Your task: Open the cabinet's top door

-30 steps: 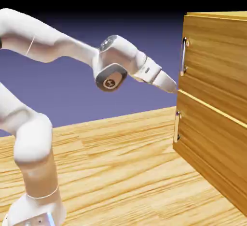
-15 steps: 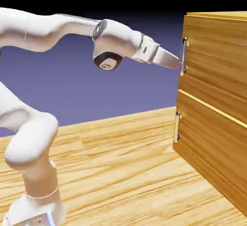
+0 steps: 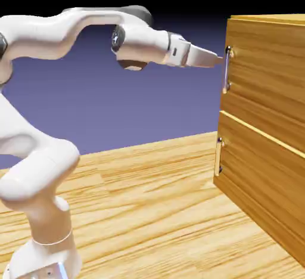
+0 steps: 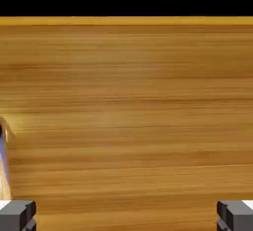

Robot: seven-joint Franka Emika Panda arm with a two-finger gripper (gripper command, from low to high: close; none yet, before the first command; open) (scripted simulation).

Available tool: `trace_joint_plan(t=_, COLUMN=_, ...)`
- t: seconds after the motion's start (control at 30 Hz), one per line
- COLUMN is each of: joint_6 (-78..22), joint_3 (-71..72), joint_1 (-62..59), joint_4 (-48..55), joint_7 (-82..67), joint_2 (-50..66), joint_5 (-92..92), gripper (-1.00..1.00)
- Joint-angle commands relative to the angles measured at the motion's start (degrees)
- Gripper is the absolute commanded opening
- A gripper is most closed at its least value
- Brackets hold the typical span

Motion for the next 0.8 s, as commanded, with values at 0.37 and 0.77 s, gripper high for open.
trace_joint_plan(t=0.37, joint_6=-1.1, joint_3=13.4, joint_1=-13.1, joint_4=7.9, joint_7=-20.6, joint_2=-3.5, joint_5=29.9, gripper=1.0)
trace_joint_plan(t=0.77, joint_6=-2.2, joint_3=26.8, joint_1=-26.2, joint_4=15.7, joint_7=-41.2, joint_2=-7.0, joint_5=59.8, gripper=1.0)
